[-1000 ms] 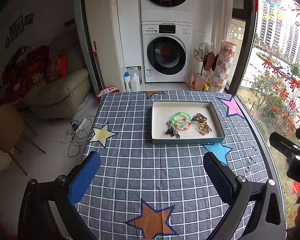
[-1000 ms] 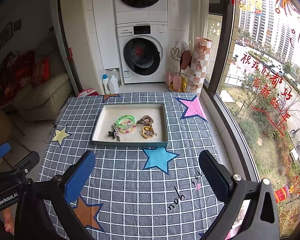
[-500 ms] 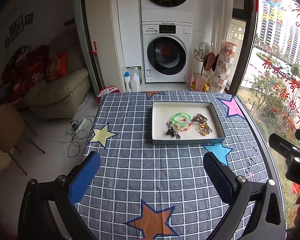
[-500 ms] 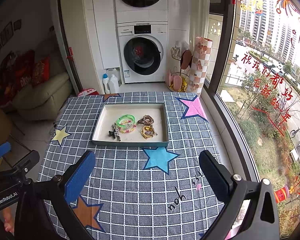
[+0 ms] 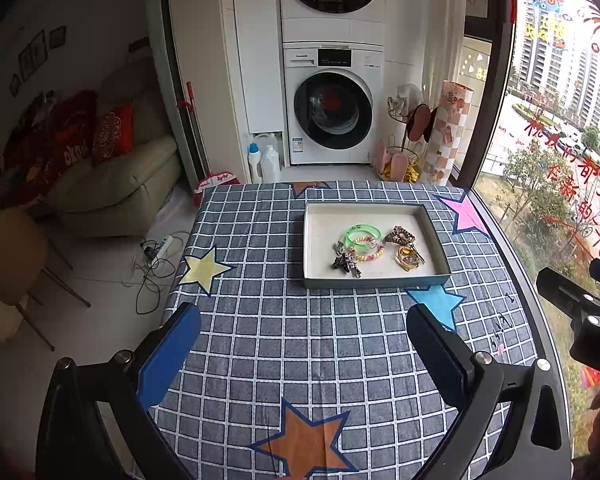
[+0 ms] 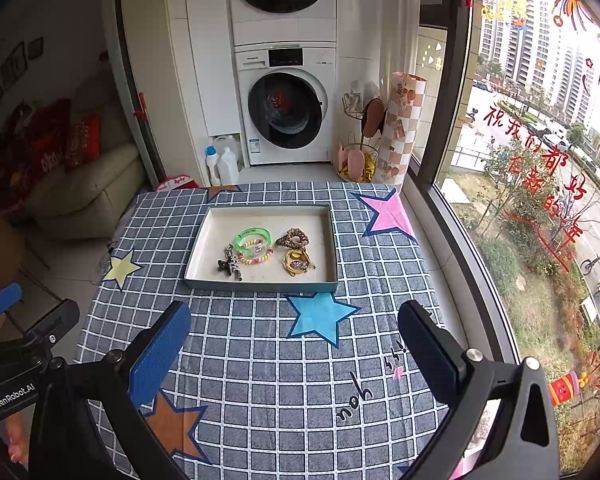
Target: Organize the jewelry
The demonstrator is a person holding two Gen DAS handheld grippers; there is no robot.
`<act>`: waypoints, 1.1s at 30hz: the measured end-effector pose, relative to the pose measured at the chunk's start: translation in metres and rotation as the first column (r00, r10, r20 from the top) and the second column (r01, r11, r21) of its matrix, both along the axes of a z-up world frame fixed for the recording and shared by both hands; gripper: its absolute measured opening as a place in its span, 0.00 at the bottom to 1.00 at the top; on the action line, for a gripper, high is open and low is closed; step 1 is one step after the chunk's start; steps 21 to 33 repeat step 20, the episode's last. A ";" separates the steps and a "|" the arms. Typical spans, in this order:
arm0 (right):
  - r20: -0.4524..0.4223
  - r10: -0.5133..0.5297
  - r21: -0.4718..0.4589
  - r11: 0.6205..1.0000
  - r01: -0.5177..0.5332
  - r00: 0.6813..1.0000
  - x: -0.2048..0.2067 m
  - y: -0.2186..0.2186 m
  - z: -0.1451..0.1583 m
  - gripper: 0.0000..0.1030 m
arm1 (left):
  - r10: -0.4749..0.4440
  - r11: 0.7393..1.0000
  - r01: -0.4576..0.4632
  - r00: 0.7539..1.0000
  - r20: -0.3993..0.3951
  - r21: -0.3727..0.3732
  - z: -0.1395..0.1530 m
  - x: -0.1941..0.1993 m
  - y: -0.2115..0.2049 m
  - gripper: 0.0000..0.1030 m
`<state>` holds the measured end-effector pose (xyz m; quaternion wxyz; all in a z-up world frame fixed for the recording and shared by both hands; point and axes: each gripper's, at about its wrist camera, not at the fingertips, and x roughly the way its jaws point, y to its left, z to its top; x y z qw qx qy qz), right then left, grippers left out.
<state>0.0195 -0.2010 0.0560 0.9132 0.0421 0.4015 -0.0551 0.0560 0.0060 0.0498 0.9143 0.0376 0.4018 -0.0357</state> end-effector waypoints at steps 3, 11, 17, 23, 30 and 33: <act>0.000 0.000 0.001 1.000 0.000 1.000 0.000 0.000 -0.001 1.00 | 0.001 1.000 -0.001 1.000 0.001 0.000 -0.001 0.000 0.000 1.00; -0.005 0.006 0.003 1.000 -0.006 1.000 0.000 0.001 -0.004 1.00 | 0.017 1.000 -0.017 1.000 -0.007 -0.002 -0.005 0.000 0.004 1.00; -0.005 0.007 0.005 1.000 -0.007 1.000 -0.001 0.000 -0.006 1.00 | -0.001 1.000 0.001 1.000 0.003 -0.002 -0.004 -0.001 0.003 1.00; -0.006 0.007 0.006 1.000 -0.007 1.000 0.000 0.000 -0.006 1.00 | -0.007 1.000 0.007 1.000 -0.003 -0.002 -0.004 -0.001 0.003 1.00; -0.006 0.007 0.006 1.000 -0.007 1.000 0.000 0.000 -0.006 1.00 | -0.007 1.000 0.007 1.000 -0.003 -0.002 -0.004 -0.001 0.003 1.00; -0.006 0.007 0.006 1.000 -0.007 1.000 0.000 0.000 -0.006 1.00 | -0.007 1.000 0.007 1.000 -0.003 -0.002 -0.004 -0.001 0.003 1.00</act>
